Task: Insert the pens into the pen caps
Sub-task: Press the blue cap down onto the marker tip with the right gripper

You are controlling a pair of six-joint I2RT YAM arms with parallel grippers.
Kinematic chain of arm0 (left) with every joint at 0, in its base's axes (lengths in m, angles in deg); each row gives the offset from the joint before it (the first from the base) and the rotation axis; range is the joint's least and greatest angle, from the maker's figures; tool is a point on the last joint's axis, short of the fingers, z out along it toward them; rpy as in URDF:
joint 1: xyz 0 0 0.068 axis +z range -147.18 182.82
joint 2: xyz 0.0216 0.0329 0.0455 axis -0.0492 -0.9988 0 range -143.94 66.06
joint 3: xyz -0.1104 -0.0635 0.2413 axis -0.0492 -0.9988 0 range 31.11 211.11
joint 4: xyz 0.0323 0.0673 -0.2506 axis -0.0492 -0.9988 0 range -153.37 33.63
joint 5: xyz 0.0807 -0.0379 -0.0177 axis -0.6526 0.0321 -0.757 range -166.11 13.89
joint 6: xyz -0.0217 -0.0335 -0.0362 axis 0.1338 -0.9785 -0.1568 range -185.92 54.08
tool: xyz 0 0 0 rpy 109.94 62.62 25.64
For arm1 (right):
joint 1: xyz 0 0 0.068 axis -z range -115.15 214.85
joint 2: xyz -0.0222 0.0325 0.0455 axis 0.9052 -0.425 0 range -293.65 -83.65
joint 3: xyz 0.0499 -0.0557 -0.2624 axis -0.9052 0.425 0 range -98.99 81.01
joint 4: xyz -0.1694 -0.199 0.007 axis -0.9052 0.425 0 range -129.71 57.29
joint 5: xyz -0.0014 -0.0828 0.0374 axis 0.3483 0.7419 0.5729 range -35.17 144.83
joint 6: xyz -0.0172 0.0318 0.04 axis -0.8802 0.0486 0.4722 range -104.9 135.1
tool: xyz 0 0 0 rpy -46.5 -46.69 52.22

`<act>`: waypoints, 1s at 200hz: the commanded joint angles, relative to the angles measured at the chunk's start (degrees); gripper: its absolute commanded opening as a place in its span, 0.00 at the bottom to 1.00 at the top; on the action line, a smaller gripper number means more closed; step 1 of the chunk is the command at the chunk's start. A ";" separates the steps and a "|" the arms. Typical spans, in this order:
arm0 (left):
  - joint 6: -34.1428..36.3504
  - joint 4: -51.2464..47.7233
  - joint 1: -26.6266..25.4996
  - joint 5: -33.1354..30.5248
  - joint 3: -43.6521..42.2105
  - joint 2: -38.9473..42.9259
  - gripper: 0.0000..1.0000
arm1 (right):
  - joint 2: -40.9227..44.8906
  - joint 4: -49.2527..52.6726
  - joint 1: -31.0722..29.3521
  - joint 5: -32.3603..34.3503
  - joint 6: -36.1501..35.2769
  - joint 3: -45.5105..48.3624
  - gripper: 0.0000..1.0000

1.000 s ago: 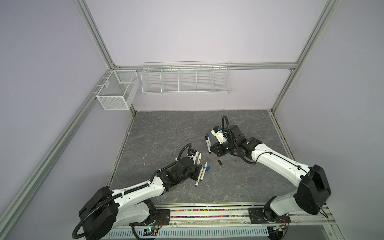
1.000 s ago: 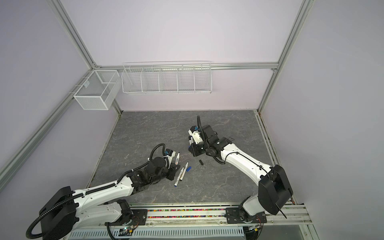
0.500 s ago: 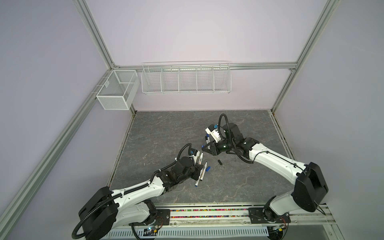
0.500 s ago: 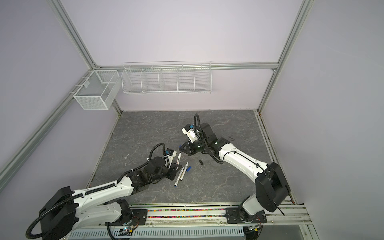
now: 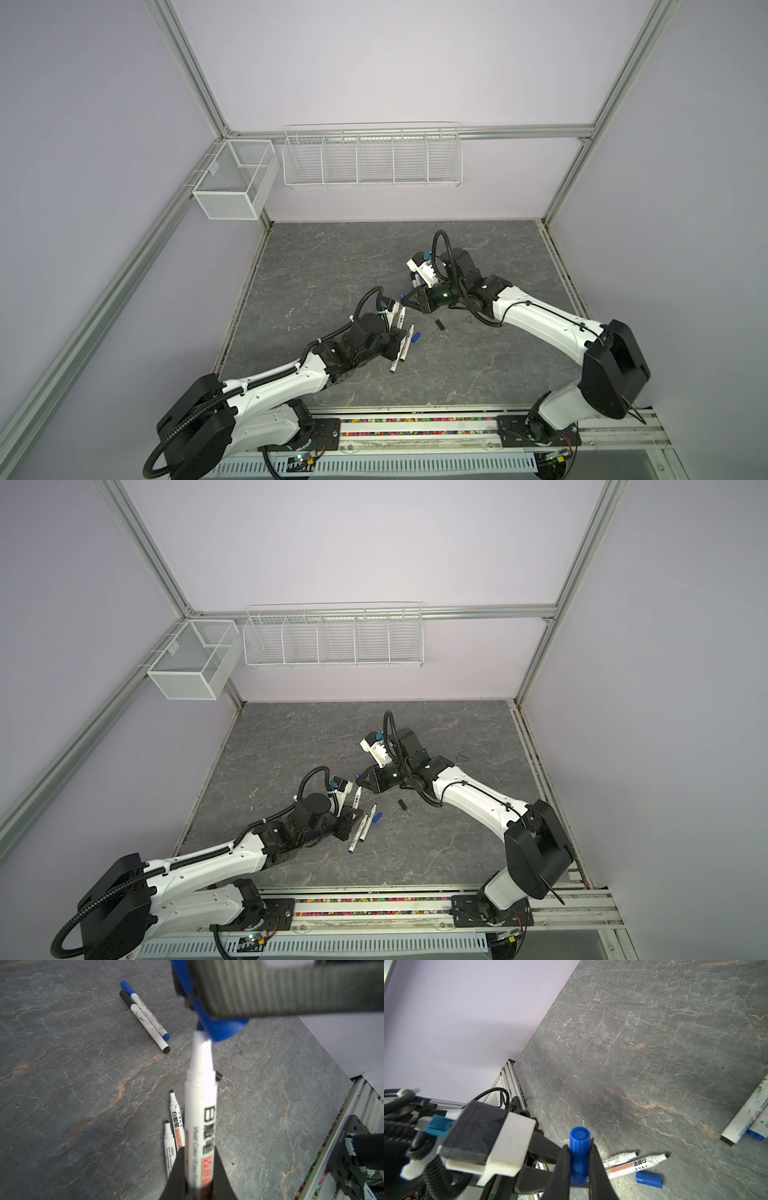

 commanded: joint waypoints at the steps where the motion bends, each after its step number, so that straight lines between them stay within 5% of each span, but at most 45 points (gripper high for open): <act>1: 1.04 1.54 -0.03 0.40 0.87 1.52 0.00 | -1.15 -1.77 -0.16 -0.43 0.52 -0.96 0.11; 200: 0.71 4.69 -0.03 -2.53 0.44 2.48 0.00 | 0.60 -0.73 -0.14 -0.15 -0.37 0.50 0.11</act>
